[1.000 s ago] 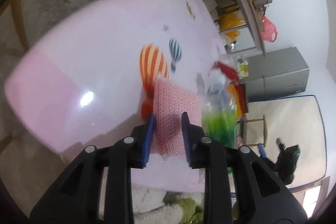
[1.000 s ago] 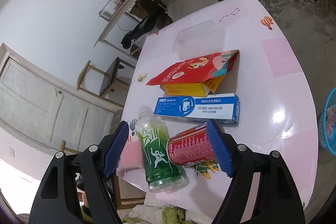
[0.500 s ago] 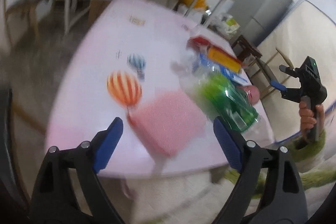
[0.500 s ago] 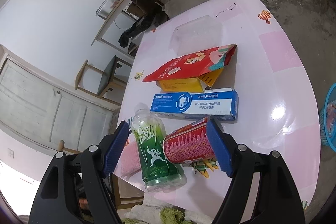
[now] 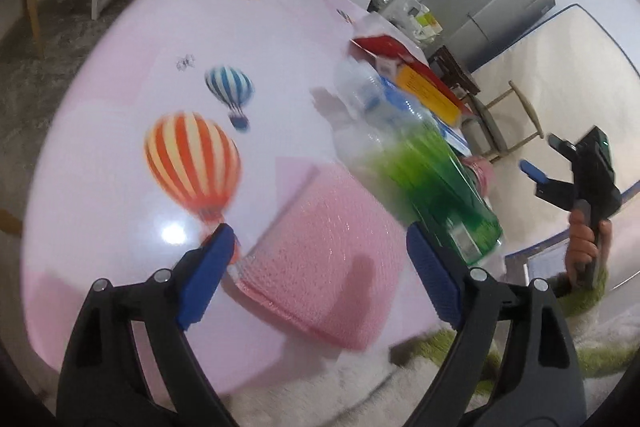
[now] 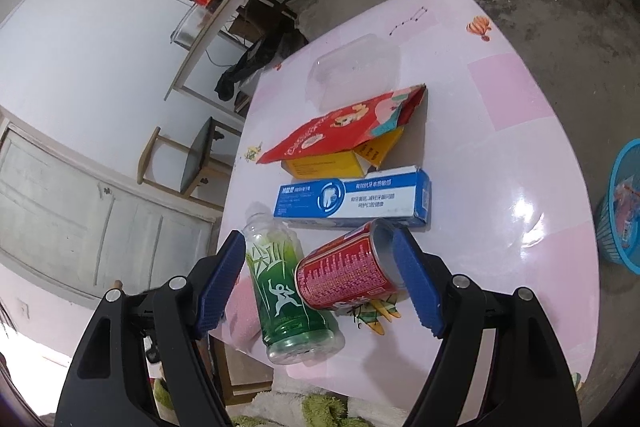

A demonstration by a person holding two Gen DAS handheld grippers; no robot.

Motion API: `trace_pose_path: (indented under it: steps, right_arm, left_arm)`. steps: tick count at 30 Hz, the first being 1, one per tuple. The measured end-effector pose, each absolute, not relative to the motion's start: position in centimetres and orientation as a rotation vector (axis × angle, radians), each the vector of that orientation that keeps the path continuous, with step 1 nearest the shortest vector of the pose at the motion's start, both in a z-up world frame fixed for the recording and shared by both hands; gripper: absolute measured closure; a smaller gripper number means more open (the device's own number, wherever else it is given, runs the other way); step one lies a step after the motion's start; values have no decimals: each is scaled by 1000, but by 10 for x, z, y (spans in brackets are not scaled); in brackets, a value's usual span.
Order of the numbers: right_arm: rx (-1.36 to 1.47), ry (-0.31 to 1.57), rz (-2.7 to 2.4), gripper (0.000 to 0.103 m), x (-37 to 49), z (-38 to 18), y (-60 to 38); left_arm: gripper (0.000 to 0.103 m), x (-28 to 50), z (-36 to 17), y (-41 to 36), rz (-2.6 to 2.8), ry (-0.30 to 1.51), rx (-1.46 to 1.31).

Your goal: Collect trash

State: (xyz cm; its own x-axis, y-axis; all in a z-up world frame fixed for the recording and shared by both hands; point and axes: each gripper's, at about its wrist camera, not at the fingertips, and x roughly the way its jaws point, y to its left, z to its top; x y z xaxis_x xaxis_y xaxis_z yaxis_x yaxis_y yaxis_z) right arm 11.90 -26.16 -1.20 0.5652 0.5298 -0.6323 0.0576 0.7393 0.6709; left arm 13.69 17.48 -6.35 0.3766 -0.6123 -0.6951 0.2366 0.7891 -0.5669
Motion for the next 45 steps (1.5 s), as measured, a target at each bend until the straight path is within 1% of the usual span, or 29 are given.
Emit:
trace_pose_path:
  steps: [2,6,12,15,18,24,25,28,35,45]
  right_arm:
    - [698,962,317,29,122,-15,-256]
    - [671,978,336,29,126,-15,-244]
    - [638,974,329,29,129,-8,-239]
    - [604,969,322,29,131,0,-237]
    - [556,961,322,29,133,9,-233]
    - [412,946,307,29,139,27,-220]
    - [398,945,303,26,141,29,-219]
    - [350,938,294,25,145,37,-215]
    - [350,962,310,24,153,36,-204]
    - [374,1018,302,24,147,35,-177]
  left_arm:
    - [19,127,-66,170,-566,1064,-414]
    - [19,115,-56,161,-510,1025,-343]
    - [19,120,-44,134,-492,1009,-160]
    - [19,122,-50,115,-484,1026,-37]
    - [19,123,-57,103,-462,1041,26]
    - [19,123,-62,98,-439,1051,44]
    - [19,124,-63,98,-436,1052,46]
    - [20,123,-65,97,-420,1053,63]
    - [21,119,-67,92,-375,1039,90]
    - [23,111,-68,96,-330,989,56]
